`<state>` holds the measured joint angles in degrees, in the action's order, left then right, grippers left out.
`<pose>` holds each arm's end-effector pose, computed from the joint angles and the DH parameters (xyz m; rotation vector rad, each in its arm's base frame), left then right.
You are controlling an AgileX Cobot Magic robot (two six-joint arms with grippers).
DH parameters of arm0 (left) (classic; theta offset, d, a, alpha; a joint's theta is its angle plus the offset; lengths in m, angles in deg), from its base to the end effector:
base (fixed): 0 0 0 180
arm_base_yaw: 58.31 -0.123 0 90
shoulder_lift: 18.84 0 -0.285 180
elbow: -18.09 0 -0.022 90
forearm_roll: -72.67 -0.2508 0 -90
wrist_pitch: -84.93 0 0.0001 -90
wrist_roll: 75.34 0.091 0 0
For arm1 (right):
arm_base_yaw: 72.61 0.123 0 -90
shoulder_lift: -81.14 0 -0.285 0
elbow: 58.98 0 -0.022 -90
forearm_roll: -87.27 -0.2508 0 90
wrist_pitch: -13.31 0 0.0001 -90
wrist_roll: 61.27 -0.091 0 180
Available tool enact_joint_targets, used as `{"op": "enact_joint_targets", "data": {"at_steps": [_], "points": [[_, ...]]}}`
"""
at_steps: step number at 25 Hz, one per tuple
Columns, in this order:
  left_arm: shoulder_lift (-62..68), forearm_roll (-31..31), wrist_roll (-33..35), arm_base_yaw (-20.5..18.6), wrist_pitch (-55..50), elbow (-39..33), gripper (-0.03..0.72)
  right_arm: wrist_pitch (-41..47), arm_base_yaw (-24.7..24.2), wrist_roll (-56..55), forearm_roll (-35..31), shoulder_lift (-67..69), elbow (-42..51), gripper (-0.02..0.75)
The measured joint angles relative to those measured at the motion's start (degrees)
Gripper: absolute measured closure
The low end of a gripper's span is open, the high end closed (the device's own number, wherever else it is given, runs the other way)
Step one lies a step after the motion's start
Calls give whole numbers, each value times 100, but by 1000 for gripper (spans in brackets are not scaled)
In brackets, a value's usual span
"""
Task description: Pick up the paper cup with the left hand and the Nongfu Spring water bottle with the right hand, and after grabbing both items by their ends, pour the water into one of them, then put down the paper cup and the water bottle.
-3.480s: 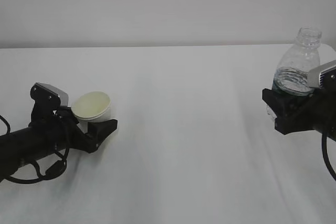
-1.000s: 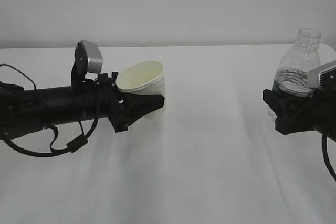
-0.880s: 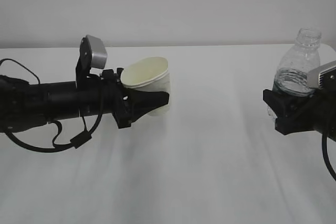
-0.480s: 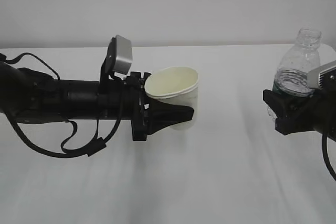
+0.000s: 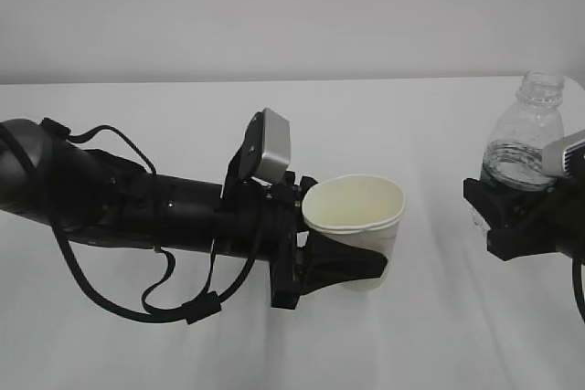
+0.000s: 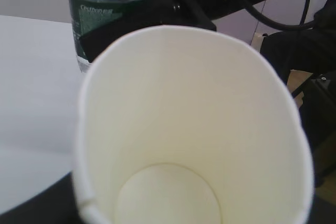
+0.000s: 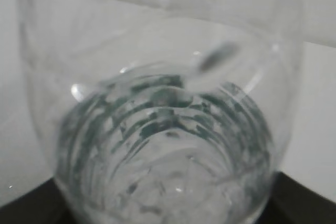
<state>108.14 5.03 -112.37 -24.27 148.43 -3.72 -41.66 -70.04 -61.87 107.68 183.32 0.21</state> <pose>0.2626 -0.2682 0.1288 1.3104 1.4536 -1.2130 0.2425 0.0369 0.1437 -0.4237 1.8291 0.1667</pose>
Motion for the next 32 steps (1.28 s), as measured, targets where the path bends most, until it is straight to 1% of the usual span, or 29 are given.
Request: {"op": "enact_joint_targets", "data": {"at_steps": [5, 9, 16, 20, 26, 32], "points": [[13, 0, 0, 14, 0, 0, 247, 55, 0, 0, 0, -358, 14, 265], [22, 0, 0, 26, 0, 0, 247, 441, 0, 0, 0, -668, 25, 265], [22, 0, 0, 279, -27, 0, 247, 1076, 0, 0, 0, -1337, 36, 265], [22, 21, 0, 368, -217, 0, 247, 1418, 0, 0, 54, -1680, 61, 265], [26, 348, 138, 453, -265, 0, 247, 1823, 0, 0, 77, -2093, 64, 265], [39, 391, 183, 465, -254, 0, 247, 2227, 0, -10, 86, -2477, 85, 266]]}}
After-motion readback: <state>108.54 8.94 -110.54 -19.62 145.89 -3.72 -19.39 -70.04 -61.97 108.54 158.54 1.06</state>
